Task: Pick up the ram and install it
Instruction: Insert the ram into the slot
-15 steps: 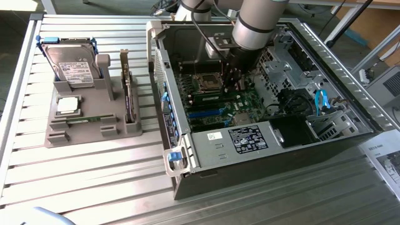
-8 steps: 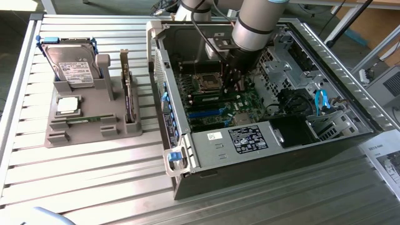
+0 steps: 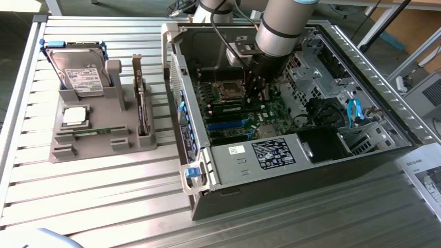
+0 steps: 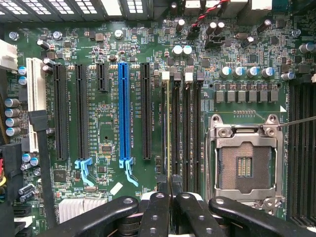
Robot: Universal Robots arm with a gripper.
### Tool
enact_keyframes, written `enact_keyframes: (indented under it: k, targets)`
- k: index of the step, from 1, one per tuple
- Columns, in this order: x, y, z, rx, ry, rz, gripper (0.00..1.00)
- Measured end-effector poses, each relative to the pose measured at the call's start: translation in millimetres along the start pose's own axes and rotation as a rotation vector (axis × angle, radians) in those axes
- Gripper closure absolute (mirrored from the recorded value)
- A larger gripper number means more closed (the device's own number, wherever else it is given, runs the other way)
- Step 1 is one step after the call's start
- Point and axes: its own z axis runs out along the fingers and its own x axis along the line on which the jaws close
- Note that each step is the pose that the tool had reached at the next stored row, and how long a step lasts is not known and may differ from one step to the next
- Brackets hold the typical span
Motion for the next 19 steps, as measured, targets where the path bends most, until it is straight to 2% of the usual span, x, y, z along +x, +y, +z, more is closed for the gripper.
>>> enact_keyframes:
  k: [6, 7, 19]
  targets:
    - [0.0, 0.0, 0.0, 0.0000, -0.0002, 0.000, 0.87]
    - [0.0, 0.0, 0.0, 0.0000, -0.0001, 0.000, 0.81]
    - [0.0, 0.0, -3.0, 0.0000, -0.0001, 0.000, 0.81]
